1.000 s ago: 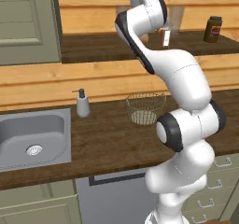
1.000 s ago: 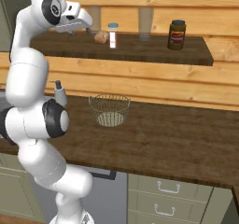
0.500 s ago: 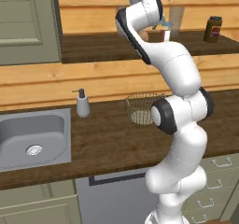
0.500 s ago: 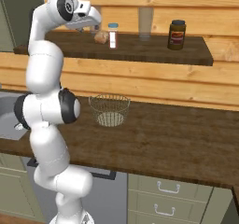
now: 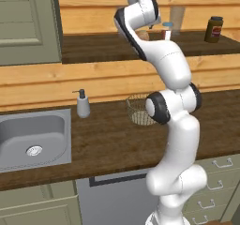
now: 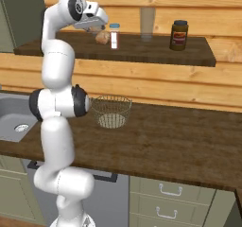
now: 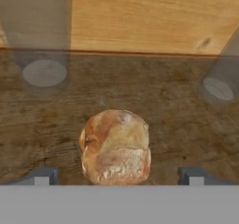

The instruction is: Open the cabinet, pick up the bread from the cabinet and place it in the basket. Then move the basket to the dining counter.

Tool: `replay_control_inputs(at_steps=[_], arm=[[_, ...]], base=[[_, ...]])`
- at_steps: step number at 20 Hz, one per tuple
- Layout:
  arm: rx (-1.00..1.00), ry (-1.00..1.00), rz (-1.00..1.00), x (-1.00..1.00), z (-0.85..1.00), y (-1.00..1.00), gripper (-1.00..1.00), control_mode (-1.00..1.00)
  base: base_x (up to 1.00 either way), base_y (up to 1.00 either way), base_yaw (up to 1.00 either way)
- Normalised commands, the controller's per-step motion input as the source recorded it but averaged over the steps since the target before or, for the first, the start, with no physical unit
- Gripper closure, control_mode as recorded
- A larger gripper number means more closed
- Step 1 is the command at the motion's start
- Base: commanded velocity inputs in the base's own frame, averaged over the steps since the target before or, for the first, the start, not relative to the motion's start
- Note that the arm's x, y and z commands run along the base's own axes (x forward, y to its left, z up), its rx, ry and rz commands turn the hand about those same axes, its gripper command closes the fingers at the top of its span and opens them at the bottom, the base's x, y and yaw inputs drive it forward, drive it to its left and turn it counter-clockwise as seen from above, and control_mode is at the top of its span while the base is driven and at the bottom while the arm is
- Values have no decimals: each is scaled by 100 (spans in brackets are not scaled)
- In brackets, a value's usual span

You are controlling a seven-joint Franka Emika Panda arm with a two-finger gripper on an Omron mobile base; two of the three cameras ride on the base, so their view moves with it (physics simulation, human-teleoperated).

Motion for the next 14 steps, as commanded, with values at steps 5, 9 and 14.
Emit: replay_control_inputs(at_steps=[5, 9, 14], arm=[[0, 2, 0, 22, -2, 0, -100, -100], [0, 0, 0, 0, -9, 0, -100, -100], [-1, 1, -5, 1, -29, -10, -100, -100]], base=[[0, 0, 0], [0, 0, 0], [0, 0, 0]])
